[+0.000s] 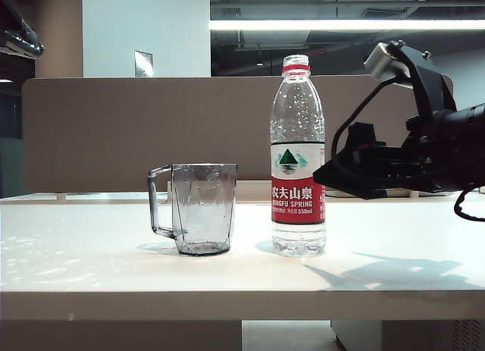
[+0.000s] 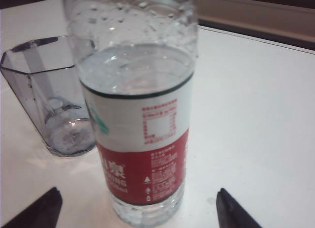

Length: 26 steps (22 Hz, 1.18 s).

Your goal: Pick up the mineral water bottle on the table and pour water into the mug until it's half full.

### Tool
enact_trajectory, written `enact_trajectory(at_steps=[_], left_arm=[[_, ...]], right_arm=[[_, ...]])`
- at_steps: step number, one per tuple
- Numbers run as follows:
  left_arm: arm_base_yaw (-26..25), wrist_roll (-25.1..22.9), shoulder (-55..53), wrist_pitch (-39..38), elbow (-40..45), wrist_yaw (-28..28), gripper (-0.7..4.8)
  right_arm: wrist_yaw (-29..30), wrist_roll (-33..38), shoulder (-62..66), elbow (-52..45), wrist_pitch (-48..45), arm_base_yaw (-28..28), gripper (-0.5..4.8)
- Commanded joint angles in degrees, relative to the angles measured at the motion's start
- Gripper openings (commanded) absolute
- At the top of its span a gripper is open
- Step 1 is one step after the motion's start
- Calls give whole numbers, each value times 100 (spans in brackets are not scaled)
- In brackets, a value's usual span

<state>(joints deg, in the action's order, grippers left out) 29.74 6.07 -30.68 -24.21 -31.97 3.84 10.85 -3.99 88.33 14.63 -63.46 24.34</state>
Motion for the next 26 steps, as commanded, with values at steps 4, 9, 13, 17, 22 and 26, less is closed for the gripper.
enact_trajectory(at_steps=[4, 9, 13, 17, 22, 26], left_arm=[[0, -2, 9, 72, -17, 0, -5], [0, -2, 7, 70, -17, -2, -5], [0, -2, 7, 70, -17, 0, -5], [0, -2, 7, 70, -17, 0, -5], [0, -2, 7, 70, -17, 0, -5], [0, -2, 7, 70, -17, 0, -5]], right_arm=[[-455, -57, 83, 70, -125, 55, 432], [-179, -52, 433, 398, -131, 68, 432], [-39, 114, 796, 778, -133, 131, 432], [-24, 142, 1134, 1137, -146, 284, 432], [-87, 302, 1469, 1399, -151, 413, 432], [-90, 590, 1674, 1534, -153, 426, 431]])
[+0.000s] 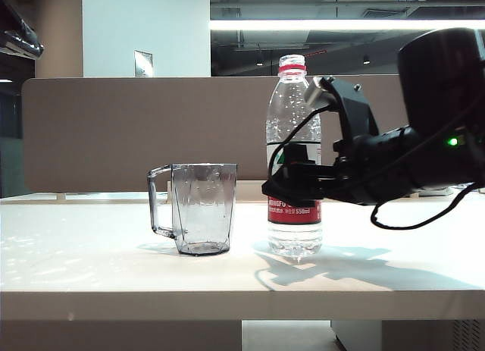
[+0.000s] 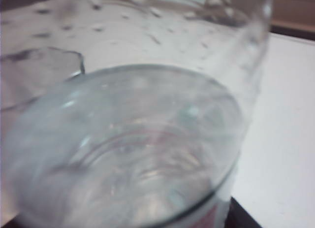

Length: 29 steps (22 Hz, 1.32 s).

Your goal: Pick up the mineral water bottle on the table and pour water into the mug until it's half full.

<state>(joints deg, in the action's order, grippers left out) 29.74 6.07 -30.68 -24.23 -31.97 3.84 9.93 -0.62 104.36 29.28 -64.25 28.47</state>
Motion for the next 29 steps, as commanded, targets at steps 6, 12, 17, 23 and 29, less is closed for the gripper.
enact_trajectory(at_steps=[6, 12, 17, 23, 29], left_arm=[[0, -2, 7, 74, -17, -4, -5], [0, -2, 7, 72, -17, -2, -5], [0, -2, 7, 72, -17, -2, -5], [0, -2, 7, 72, -17, -2, -5], [0, -2, 7, 72, -17, -2, -5]], right_arm=[[-400, 407, 146, 76, -413, 17, 366], [-409, 522, 146, 79, -501, 17, 263], [-407, 470, 146, 81, -490, 15, 263], [-407, 57, 144, 96, -435, 9, 263], [-409, 55, 144, 103, -291, 9, 263]])
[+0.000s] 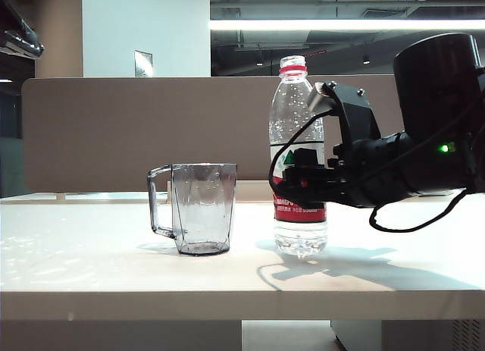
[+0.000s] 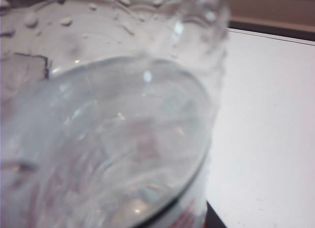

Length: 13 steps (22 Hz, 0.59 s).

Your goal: Pick up the mineral water bottle on the table and pour water into the mug until it's half full.

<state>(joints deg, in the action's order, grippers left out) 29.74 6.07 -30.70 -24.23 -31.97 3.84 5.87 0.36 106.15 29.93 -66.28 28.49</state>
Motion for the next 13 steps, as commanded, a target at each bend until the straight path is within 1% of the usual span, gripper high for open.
enact_trajectory(at_steps=[1, 2, 7, 8, 10, 13], left_arm=[[0, -2, 9, 72, -17, -2, -5], [0, -2, 9, 72, -17, -2, -5], [0, -2, 9, 74, -17, -2, -5], [0, -2, 9, 72, -17, -2, -5], [0, -2, 9, 72, -17, -2, -5], [0, -2, 9, 74, -17, -4, -5]], right_arm=[[-22, -212, -39, 50, -92, 7, 263], [-72, -409, -70, 81, -39, 2, 263], [-109, -584, -256, 262, 640, 2, 264], [-118, -833, -334, 369, 988, 0, 264], [-197, -1263, -472, 466, 1355, 0, 264], [-236, -1803, -627, 479, 1550, 2, 264]])
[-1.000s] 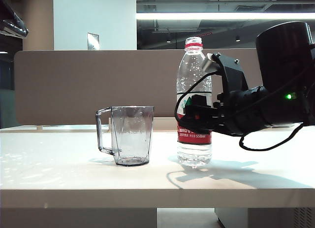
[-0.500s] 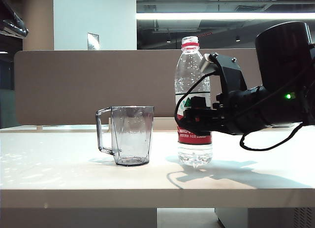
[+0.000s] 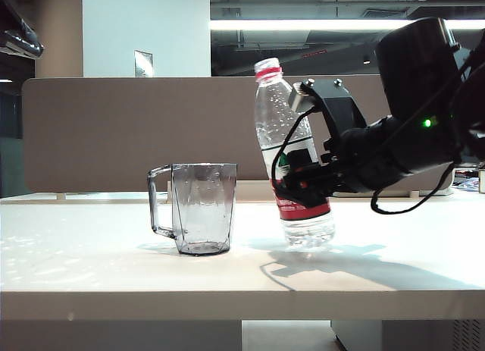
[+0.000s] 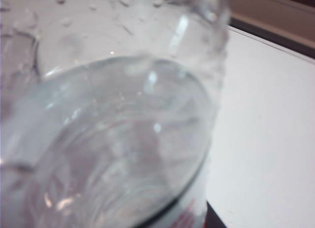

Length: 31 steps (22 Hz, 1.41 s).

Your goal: Pick up the mineral water bottle on the table and pour water into the mug until it's half full.

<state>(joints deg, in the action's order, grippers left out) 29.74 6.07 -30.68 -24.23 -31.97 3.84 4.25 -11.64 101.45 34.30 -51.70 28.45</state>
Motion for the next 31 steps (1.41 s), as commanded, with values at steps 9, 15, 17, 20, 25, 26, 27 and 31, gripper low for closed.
enact_trajectory(at_steps=[9, 15, 17, 20, 25, 26, 27, 31], left_arm=[[0, -2, 7, 72, -17, -2, -5], [2, -2, 7, 72, -17, -2, -5], [0, -2, 7, 72, -17, -2, -5], [0, -2, 7, 74, -17, -2, -5], [0, -2, 7, 72, -17, -2, -5], [0, -2, 7, 72, -17, -2, -5], [0, -2, 7, 74, -17, -2, -5], [0, -2, 7, 72, -17, -2, -5]], right_arm=[[-1082, -2144, -494, 262, 848, 4, 264], [-1355, -3346, -492, 767, 1679, 4, 264], [-1495, -3606, -492, 817, 1668, 7, 264], [-1703, -4103, -492, 898, 1720, 7, 264], [-1996, -4828, -492, 1080, 1727, 4, 264], [-2006, -4990, -492, 1102, 1714, 4, 264], [-2002, -5119, -492, 1113, 1707, 4, 264], [-2009, -5501, -492, 1200, 1716, 4, 264]])
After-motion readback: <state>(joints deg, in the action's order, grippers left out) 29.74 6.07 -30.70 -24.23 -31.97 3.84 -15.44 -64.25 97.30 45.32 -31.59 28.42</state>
